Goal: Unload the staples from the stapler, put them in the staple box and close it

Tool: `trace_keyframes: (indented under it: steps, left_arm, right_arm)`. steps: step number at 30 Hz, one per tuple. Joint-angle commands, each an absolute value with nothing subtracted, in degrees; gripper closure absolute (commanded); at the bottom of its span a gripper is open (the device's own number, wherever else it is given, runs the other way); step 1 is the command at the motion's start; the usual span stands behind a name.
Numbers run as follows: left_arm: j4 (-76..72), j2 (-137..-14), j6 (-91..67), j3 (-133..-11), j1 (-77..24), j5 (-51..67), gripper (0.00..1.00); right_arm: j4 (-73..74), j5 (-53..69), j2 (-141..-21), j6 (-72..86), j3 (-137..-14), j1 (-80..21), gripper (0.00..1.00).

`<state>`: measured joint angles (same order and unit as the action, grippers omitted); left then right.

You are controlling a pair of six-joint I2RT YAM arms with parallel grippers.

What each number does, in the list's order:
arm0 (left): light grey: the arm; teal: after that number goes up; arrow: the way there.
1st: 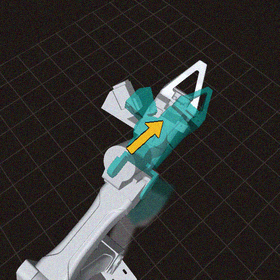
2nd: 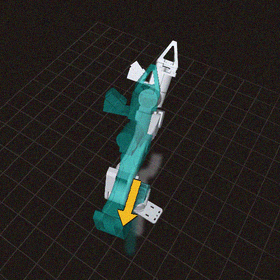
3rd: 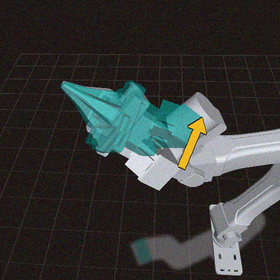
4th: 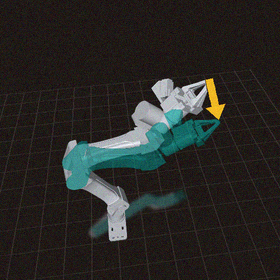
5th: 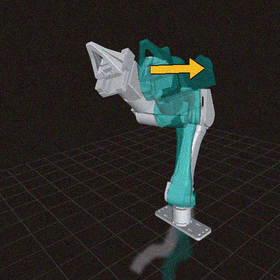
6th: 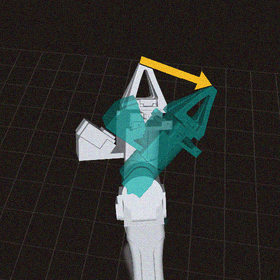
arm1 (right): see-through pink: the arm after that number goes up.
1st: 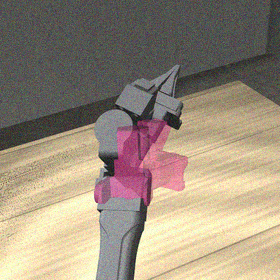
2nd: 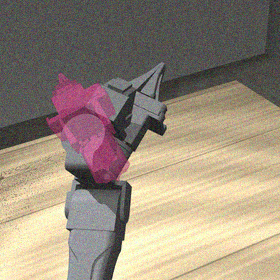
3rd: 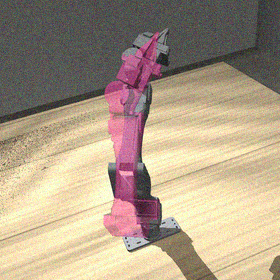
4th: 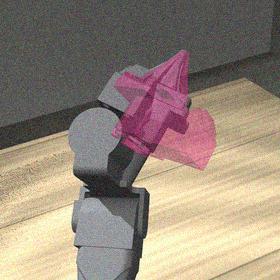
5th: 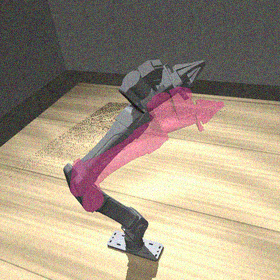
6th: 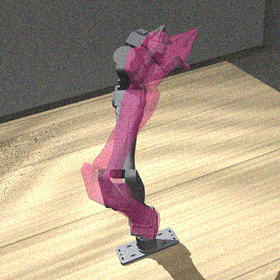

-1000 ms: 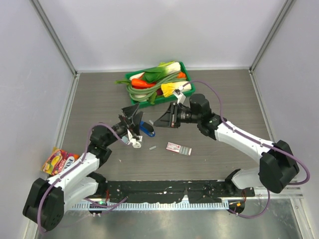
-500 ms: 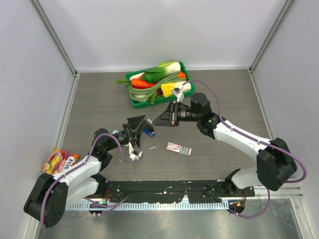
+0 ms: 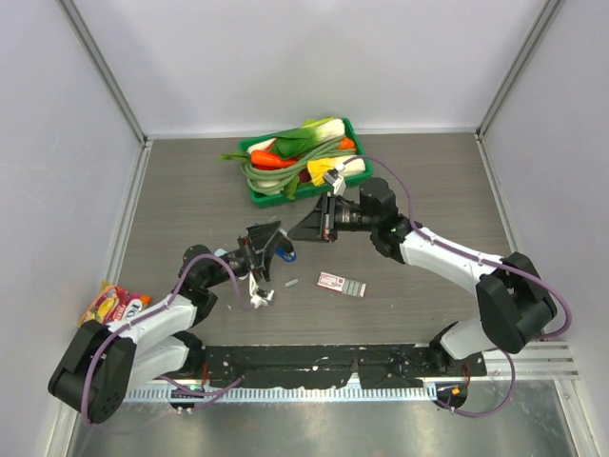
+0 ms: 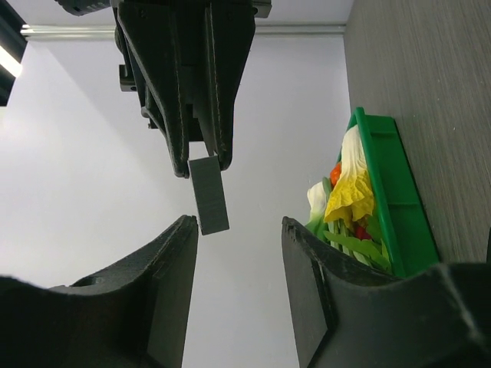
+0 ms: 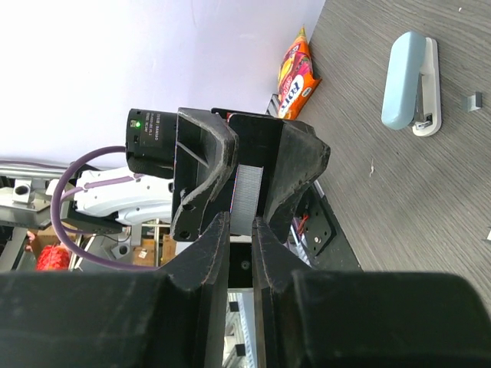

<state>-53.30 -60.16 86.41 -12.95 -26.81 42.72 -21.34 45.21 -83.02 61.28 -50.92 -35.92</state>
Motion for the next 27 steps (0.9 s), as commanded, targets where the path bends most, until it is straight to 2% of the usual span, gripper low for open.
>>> trace_keyframes:
  steps: [1, 12, 27]
  left_arm:
    - [-58.1, -59.8, 86.7, -14.6, -27.2, 43.7, 0.50]
    - [-58.2, -60.0, 83.5, -17.0, -28.3, 40.3, 0.57]
    - [-58.2, -58.9, 80.8, -16.7, -29.3, 39.1, 0.79]
  right_arm:
    - [-25.9, 46.5, -83.8, 63.0, -51.5, -35.8, 0.92]
    - [-29.0, 47.3, -85.8, 65.0, -51.8, -35.9, 0.92]
    - [-32.2, 47.2, -87.4, 67.0, -51.3, -35.9, 0.91]
